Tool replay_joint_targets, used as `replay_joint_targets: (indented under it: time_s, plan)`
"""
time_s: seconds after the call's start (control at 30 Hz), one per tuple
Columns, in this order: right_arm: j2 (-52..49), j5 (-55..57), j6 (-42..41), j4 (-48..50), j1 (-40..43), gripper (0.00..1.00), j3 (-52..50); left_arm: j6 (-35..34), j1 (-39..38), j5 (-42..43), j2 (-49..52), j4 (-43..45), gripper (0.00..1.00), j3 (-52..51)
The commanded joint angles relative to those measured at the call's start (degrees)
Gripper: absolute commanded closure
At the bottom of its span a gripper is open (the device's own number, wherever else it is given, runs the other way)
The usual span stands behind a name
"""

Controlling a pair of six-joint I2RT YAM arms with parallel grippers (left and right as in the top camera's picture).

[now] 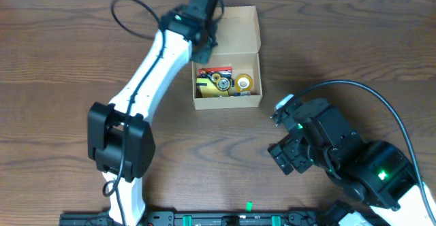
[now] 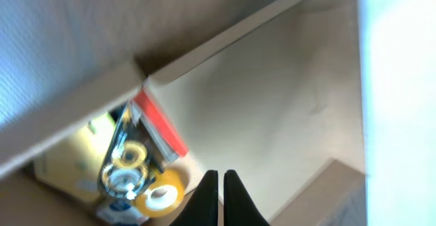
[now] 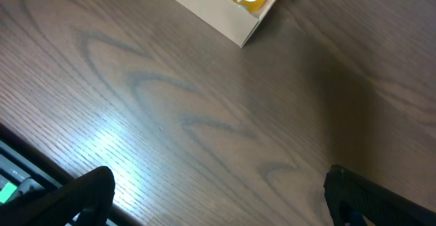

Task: Pack container
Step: 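Lower the correction tape into the box and open the left gripper, then withdraw the left gripper up and behind the box's left side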

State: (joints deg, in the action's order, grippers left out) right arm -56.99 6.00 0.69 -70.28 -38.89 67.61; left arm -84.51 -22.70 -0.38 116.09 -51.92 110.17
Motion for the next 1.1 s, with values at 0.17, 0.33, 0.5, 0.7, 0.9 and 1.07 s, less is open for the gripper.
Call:
replay_joint_targets:
  time_s: [0.17,0.33,0.5,0.7,0.9,1.07]
  plan:
    - [0.0,0.2,0.7,0.0,0.2,0.01,-0.1,35.1,5.7,-5.6,0.2,-9.0,0.94,17.1]
    - [0.0,0.2,0.7,0.0,0.2,0.01,-0.1,59.6,12.1,3.1,0.2,-15.0,0.94,20.9]
    - [0.0,0.2,0.7,0.0,0.2,0.01,-0.1,87.1,18.5,11.7,0.3,-18.8,0.94,20.4]
    - [0.0,0.2,0.7,0.0,0.2,0.01,-0.1,104.1,23.7,24.7,0.6,-18.3,0.94,20.2]
    - [0.0,0.2,0.7,0.0,0.2,0.01,-0.1,107.7,26.4,29.0,0.8,-16.7,0.94,14.3]
    - [0.0,0.2,0.7,0.0,0.2,0.01,-0.1,107.7,26.4,29.0,0.8,-15.2,0.94,9.1]
